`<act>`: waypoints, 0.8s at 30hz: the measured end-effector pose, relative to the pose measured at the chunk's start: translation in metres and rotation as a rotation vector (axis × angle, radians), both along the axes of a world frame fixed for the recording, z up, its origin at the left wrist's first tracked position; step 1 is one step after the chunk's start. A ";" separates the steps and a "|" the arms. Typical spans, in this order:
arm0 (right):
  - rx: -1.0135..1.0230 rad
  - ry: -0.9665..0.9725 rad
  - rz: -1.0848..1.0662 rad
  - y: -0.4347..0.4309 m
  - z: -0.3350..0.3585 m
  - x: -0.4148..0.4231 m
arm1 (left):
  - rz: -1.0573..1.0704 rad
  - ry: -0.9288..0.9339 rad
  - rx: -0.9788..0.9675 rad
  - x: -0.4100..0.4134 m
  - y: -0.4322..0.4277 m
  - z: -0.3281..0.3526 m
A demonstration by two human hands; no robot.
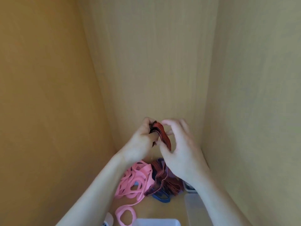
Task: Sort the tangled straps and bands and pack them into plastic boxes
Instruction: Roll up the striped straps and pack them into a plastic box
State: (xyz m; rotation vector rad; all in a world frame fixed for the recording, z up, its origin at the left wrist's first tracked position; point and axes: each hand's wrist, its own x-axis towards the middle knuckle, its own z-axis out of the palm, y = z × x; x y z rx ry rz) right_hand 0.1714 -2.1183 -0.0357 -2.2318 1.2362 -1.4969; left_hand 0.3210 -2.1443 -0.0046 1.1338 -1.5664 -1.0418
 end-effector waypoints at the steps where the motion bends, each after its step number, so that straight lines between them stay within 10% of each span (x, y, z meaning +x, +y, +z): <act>1: -0.041 0.049 -0.045 -0.004 0.002 0.005 | -0.011 0.036 0.021 0.000 -0.001 0.001; 11: 0.033 -0.277 -0.033 -0.028 -0.004 0.016 | -0.267 0.324 0.247 0.027 0.013 0.012; 24: 0.362 -0.797 0.304 -0.020 0.023 0.024 | -0.131 0.156 -0.094 0.037 0.017 0.013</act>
